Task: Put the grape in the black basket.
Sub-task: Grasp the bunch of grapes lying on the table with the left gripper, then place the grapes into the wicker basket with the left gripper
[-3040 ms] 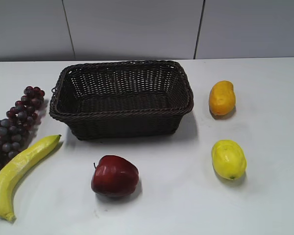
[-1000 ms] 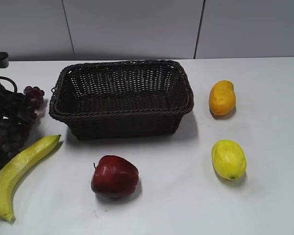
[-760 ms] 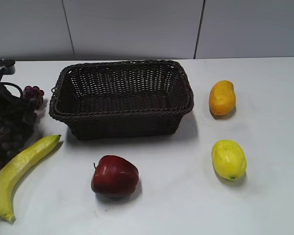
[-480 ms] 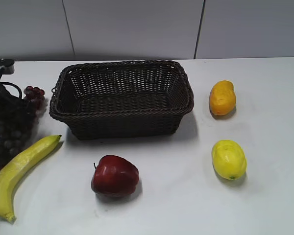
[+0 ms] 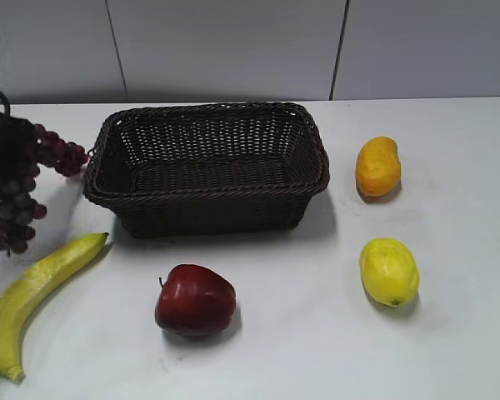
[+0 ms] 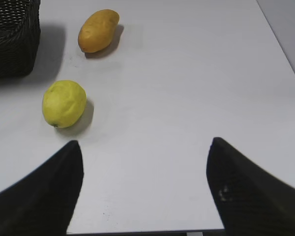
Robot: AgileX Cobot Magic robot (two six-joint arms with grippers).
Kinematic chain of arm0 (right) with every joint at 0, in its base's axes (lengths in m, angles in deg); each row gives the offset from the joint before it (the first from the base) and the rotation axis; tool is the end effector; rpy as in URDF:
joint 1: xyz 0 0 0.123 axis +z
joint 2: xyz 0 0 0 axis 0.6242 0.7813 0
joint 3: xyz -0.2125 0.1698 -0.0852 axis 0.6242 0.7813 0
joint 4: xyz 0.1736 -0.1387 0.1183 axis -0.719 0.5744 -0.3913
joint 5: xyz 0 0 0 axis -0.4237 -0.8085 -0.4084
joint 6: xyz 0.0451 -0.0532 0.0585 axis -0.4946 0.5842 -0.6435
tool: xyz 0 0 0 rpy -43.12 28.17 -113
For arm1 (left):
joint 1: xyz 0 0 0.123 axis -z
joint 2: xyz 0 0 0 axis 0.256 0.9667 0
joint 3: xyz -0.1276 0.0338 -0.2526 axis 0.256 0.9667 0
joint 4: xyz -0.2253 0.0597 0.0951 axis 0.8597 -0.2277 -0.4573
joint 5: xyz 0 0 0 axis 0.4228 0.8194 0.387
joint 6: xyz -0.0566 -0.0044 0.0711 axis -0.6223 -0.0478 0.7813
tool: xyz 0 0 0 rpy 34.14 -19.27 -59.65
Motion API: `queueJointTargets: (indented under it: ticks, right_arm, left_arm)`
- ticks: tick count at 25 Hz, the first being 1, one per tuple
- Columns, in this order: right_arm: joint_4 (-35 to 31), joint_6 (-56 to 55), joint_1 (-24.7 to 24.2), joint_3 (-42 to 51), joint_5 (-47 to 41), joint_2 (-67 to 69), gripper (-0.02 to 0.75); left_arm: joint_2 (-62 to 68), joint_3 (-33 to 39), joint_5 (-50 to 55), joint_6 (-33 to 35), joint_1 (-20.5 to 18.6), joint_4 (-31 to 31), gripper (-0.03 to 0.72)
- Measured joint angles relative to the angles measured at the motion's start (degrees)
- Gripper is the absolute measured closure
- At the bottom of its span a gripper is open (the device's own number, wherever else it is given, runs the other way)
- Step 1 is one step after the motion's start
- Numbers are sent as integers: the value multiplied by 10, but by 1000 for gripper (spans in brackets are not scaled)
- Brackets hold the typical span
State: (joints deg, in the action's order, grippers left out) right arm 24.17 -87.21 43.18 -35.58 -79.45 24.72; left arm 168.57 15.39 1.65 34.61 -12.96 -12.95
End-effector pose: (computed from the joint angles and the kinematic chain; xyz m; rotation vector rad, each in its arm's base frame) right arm -0.0053 0.0026 0.2773 -0.0284 2.0282 0.1291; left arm 0.3494 -0.0215 0.2071 0.1649 2.6153 -0.1345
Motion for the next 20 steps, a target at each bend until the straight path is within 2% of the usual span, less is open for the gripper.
queueJointTargets:
  ticks: [7, 9, 14, 20]
  right_arm:
    - [0, 0, 0, 0, -1, 0, 145]
    - [0, 0, 0, 0, -1, 0, 145]
    - [0, 0, 0, 0, 0, 0, 145]
    - [0, 0, 0, 0, 0, 0, 145]
  left_arm:
    - [-158, -4, -28, 0, 3, 46, 518]
    - [-189, -18, -38, 0, 15, 52, 518]
    - [-213, -74, -72, 0, 85, 60, 520]
    - [-182, -84, -149, 0, 183, 52, 522]
